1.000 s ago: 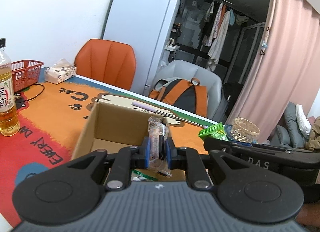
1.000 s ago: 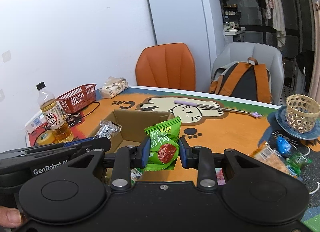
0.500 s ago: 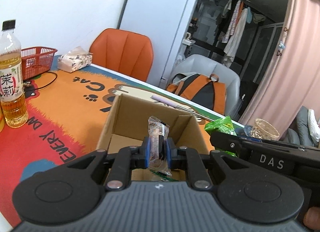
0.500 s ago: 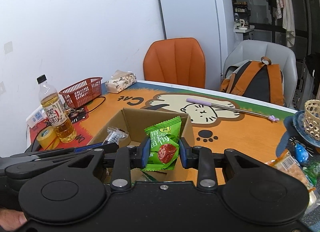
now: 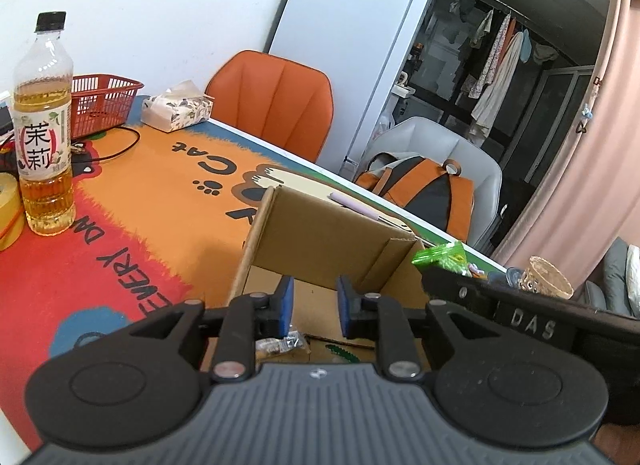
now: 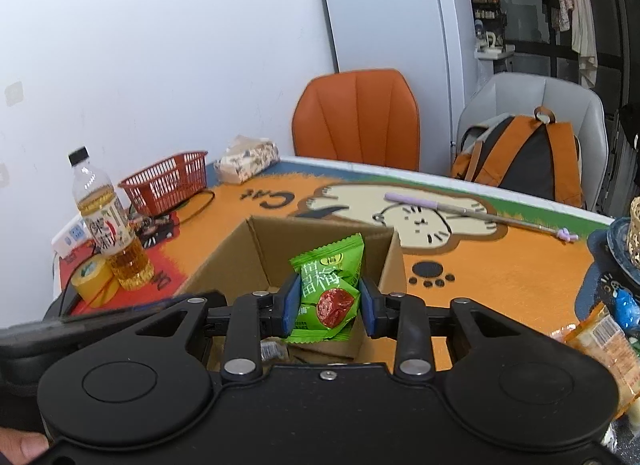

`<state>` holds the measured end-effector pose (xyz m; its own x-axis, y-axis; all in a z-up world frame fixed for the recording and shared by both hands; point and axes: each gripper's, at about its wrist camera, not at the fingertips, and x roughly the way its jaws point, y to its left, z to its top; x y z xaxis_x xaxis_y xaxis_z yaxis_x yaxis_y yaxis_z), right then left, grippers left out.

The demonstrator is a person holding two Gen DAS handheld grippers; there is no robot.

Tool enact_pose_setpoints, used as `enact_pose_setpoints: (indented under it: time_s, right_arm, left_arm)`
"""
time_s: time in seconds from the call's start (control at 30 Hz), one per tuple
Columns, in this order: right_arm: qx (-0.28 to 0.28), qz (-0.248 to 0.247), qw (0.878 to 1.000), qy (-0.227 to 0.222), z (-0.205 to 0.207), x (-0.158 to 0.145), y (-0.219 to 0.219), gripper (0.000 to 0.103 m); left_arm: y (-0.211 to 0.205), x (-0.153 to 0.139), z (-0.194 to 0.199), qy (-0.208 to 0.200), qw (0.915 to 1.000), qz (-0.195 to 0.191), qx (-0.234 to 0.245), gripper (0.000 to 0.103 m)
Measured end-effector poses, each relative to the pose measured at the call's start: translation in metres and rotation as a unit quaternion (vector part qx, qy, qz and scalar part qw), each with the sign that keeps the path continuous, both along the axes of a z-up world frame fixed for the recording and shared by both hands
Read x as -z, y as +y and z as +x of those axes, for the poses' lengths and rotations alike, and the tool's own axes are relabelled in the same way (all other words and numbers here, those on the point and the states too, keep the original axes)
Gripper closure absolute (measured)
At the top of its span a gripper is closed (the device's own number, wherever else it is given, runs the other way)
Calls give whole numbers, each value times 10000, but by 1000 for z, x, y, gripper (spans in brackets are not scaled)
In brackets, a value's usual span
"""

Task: Organize snacks
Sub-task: 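Carry both snacks over the box and open both grippers to drop them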

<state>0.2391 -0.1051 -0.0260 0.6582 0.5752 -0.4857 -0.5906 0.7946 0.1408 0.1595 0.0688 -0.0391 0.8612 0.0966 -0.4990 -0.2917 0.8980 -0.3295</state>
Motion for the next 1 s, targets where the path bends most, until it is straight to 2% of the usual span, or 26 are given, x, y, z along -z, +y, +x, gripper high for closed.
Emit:
enact_pose_setpoints:
  time_s: [0.07, 0.17, 0.23, 0.3, 0.47, 0.53, 0.67, 0.73, 0.87, 1.0]
  right_arm:
    - [21, 19, 10000, -37, -1, -2, -2, 64]
    - [63, 49, 10000, -14, -1, -3, -8, 63]
    - [113, 86, 9999, 15, -2, -3, -14, 60]
    - [153, 98, 9998, 32, -4, -3, -19, 55]
    - [217, 90, 9997, 95, -11, -1, -33, 48]
    - [258, 121, 9995, 135, -13, -1, -38, 41]
    - [350, 168, 9991, 175, -18, 1, -49, 35]
    - [405, 205, 9988, 177, -21, 1, -55, 27]
    - [510, 277, 9982, 176, -27, 2, -67, 20]
    - [622, 324, 9974, 179, -32, 3, -78, 11]
  left_arm:
    - [-1, 0, -1, 14, 10000, -25, -4, 78]
    - [-3, 1, -2, 26, 10000, -40, -2, 74]
    - [-4, 1, -5, 16, 10000, -38, -5, 68]
    - [-6, 1, -6, 12, 10000, -14, -28, 55]
    - [-12, 1, -12, 32, 9999, 6, -97, 39]
    - [-14, 1, -15, 28, 9999, 18, -106, 35]
    - [-20, -2, -20, -23, 9999, 74, -88, 31]
    - [-23, -3, -22, -44, 9999, 88, -75, 29]
    - [-32, -5, -26, -53, 9999, 132, -13, 25]
    - [-44, -7, -31, -109, 9996, 250, 45, 17]
